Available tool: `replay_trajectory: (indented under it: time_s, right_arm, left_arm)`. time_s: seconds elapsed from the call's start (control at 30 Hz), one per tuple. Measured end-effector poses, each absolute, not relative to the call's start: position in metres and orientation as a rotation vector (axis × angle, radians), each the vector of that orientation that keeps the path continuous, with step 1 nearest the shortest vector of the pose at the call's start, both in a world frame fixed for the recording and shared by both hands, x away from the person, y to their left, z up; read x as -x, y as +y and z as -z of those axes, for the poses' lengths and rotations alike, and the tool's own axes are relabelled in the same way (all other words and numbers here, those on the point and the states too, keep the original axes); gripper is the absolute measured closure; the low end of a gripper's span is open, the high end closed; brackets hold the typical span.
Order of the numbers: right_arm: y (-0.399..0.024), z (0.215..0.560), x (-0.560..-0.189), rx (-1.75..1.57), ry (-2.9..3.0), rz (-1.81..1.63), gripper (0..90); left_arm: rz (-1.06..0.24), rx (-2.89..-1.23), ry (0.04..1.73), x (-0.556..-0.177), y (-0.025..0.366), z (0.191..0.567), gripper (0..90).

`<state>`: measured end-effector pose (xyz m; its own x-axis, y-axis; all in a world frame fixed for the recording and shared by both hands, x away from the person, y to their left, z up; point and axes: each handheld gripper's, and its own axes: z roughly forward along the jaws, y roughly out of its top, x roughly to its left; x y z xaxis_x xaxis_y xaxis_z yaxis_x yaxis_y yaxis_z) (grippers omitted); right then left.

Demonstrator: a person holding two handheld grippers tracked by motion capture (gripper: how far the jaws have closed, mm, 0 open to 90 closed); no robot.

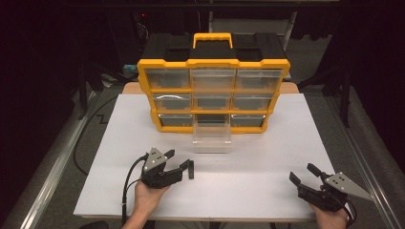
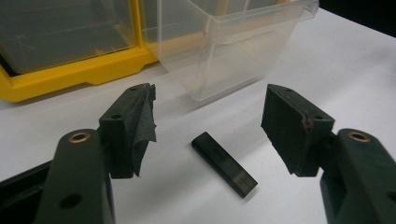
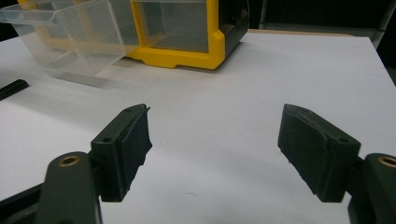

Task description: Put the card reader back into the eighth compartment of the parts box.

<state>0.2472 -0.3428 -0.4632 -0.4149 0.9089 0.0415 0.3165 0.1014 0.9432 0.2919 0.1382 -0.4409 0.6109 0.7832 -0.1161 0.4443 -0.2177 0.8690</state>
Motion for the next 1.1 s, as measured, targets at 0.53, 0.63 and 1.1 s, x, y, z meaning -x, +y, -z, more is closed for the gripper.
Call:
replay_trajectory:
  time_s: [0.53,0.63,1.1]
  right_arm:
    - [-0.342,0.463,-0.248,-1.195,1.81,-1.313,25.1]
    - [-0.342,0.463,-0.248,-1.194,1.813,-1.315,25.1]
    - [-0.344,0.464,-0.249,-1.199,1.815,-1.309,25.1]
  left_arm:
    - [-0.35,-2.035,1.134,-0.306,0.119,0.432,32.2]
    - [-0.328,-2.07,1.158,-0.308,0.116,0.432,32.1]
    - [-0.237,-2.191,1.25,-0.323,0.103,0.433,31.7]
